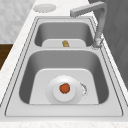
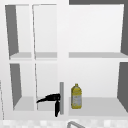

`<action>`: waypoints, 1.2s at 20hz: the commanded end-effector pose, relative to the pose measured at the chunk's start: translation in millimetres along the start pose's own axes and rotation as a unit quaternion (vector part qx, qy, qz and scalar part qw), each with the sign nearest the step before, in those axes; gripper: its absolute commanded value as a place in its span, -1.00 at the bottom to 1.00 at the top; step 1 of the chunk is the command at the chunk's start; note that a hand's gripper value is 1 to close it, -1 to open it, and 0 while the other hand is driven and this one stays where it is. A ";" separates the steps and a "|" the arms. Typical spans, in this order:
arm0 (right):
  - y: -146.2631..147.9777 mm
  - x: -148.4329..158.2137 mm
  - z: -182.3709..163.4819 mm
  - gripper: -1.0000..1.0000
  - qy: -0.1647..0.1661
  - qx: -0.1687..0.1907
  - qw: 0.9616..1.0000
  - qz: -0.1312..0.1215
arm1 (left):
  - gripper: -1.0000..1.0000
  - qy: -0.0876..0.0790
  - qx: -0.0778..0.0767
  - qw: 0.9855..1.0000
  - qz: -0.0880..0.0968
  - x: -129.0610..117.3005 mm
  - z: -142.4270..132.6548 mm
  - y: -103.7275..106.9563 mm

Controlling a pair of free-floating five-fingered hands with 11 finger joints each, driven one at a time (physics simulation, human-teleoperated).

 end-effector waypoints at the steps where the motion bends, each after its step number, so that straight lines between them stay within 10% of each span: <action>1: 0.0 0.0 0.0 0.00 0.000 0.000 1.000 0.000 | -1.00 0.014 0.004 1.000 0.004 -2.0 -34.3 -6.0; 13: 0.0 0.0 0.0 0.00 0.000 0.000 1.000 0.000 | -1.00 0.035 0.027 0.999 0.007 4.6 -0.5 -16.8; 24: 0.0 0.0 0.0 0.00 0.000 0.000 1.000 0.000 | -1.00 -0.033 0.039 0.998 0.031 -24.8 65.5 -74.0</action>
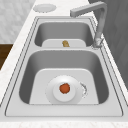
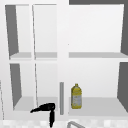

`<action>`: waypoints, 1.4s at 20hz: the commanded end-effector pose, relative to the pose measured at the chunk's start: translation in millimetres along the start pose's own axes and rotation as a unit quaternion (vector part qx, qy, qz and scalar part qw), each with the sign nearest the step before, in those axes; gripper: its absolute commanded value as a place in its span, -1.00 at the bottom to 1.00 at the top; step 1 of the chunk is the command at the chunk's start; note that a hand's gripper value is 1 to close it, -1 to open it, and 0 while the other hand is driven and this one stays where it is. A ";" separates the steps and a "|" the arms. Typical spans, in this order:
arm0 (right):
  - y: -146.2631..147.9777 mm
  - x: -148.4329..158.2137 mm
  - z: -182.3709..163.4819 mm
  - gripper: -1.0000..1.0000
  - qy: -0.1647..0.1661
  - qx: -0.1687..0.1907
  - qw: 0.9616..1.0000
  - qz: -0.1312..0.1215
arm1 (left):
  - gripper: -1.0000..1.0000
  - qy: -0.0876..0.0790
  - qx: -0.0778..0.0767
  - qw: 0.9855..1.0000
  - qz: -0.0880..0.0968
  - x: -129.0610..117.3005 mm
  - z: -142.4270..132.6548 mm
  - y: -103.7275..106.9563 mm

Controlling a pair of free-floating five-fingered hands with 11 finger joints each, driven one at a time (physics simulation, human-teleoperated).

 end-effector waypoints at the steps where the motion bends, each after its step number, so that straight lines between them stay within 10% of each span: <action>1: 0.0 0.0 0.0 0.00 0.000 0.000 1.000 0.000 | -1.00 -0.040 0.027 0.999 0.016 -7.5 13.3 -22.5; 14: 0.0 0.0 0.0 0.00 0.000 0.000 1.000 0.000 | -1.00 -0.128 0.032 0.991 -0.018 -18.3 18.5 -49.1; 24: 0.0 0.0 0.0 0.00 0.000 0.000 1.000 0.000 | -1.00 -0.199 0.069 0.978 -0.002 -27.0 34.5 -64.6; 28: 0.0 0.0 0.0 0.00 0.000 0.000 1.000 0.000 | -1.00 -0.230 0.059 0.971 0.000 -33.9 46.1 -82.8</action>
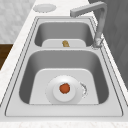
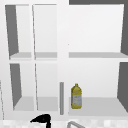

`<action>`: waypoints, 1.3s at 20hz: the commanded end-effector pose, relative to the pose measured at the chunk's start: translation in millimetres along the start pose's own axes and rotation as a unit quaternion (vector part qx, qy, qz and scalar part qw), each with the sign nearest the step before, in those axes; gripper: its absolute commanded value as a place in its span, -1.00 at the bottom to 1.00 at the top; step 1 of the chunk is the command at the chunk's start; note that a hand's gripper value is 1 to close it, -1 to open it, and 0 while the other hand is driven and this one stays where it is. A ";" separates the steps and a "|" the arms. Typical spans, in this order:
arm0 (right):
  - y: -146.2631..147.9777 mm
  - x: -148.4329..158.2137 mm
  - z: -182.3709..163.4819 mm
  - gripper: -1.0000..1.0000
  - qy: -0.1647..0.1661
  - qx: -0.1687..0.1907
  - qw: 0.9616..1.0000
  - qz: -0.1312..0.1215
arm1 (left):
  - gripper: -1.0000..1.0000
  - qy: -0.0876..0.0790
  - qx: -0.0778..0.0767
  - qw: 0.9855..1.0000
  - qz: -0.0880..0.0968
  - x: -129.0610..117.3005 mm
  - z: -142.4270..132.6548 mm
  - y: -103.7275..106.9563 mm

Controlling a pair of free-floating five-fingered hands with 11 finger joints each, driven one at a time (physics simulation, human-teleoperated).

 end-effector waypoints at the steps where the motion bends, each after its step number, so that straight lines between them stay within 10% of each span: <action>1: 0.0 0.0 0.0 0.00 0.000 0.000 1.000 0.000 | -1.00 -0.041 0.029 0.999 -0.005 -1.5 15.4 -17.1; 9: 0.0 0.0 0.0 0.00 0.000 0.000 1.000 0.000 | -1.00 -0.080 0.066 0.995 -0.004 2.3 44.5 -44.7; 14: 0.0 0.0 0.0 0.00 0.000 0.000 1.000 0.000 | -1.00 -0.098 0.065 0.992 0.048 0.5 61.0 -51.1; 16: 0.0 0.0 0.0 0.00 0.000 0.000 1.000 0.000 | -1.00 -0.072 0.030 0.997 0.027 1.2 54.7 -49.5; 21: 0.0 0.0 0.0 0.00 0.000 0.000 1.000 0.000 | -1.00 -0.068 0.021 0.997 0.027 -3.4 54.8 -48.8; 26: 0.0 0.0 0.0 0.00 0.000 0.000 1.000 0.000 | -1.00 -0.064 0.092 0.992 0.056 18.1 66.0 -35.6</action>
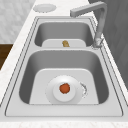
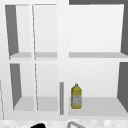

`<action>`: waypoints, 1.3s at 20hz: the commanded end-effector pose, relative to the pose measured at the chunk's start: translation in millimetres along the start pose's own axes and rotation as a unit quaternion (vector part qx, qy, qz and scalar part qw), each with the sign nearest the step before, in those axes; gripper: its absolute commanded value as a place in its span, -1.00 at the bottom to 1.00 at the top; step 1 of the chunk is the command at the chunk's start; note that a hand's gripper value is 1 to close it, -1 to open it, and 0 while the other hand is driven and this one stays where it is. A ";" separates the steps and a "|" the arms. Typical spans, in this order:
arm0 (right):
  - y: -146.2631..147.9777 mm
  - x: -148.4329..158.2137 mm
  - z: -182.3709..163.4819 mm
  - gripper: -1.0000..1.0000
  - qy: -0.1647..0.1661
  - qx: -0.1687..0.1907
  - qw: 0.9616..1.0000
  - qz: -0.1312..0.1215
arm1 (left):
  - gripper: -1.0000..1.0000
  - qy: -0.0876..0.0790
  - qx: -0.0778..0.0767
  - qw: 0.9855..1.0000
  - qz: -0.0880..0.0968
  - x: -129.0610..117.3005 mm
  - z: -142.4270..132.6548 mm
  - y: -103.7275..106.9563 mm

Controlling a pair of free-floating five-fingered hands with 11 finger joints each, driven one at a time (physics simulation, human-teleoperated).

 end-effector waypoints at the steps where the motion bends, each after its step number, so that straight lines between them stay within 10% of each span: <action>1: 0.0 0.0 0.0 0.00 0.000 0.000 1.000 0.000 | -1.00 0.010 0.059 0.998 0.025 12.6 2.6 7.6; 17: 0.0 0.0 0.0 0.00 0.000 0.000 1.000 0.000 | -1.00 -0.011 0.130 0.989 0.072 46.6 16.6 27.1; 26: 0.0 0.0 0.0 0.00 0.000 0.000 1.000 0.000 | -1.00 -0.017 0.142 0.989 0.034 49.3 12.9 24.3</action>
